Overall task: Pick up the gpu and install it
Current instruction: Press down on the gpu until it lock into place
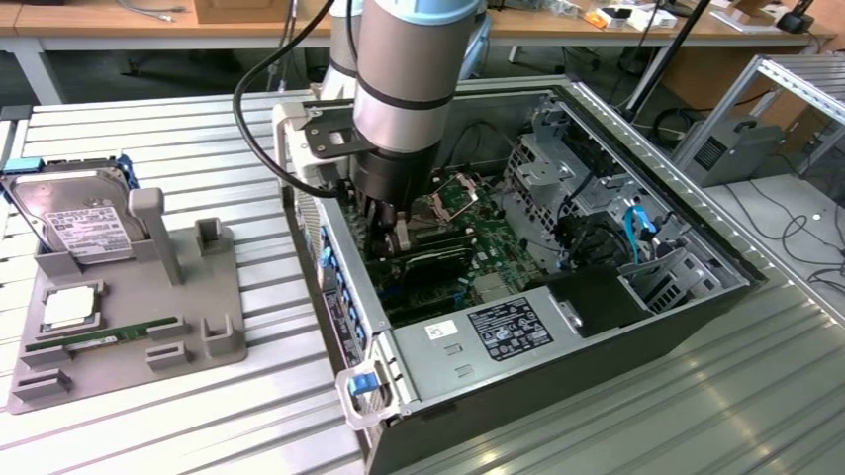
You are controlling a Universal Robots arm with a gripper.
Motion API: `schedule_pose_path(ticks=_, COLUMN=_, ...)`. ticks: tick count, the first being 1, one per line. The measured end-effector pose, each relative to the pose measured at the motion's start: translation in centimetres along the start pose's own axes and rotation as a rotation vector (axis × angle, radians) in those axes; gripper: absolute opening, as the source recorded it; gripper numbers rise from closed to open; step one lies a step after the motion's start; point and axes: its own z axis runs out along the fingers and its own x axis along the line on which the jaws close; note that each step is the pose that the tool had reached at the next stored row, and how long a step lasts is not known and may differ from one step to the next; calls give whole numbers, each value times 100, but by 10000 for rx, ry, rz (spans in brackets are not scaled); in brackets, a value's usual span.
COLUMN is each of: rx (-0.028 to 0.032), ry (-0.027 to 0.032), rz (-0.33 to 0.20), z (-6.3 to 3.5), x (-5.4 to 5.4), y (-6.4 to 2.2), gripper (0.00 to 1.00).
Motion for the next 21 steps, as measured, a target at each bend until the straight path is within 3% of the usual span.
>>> schedule_pose_path(ticks=10, rx=0, ry=-7, rz=0, z=-4, x=13, y=0, gripper=11)
schedule_pose_path(ticks=21, rx=-2, ry=-5, rz=-3, z=-94, x=17, y=-1, gripper=11)
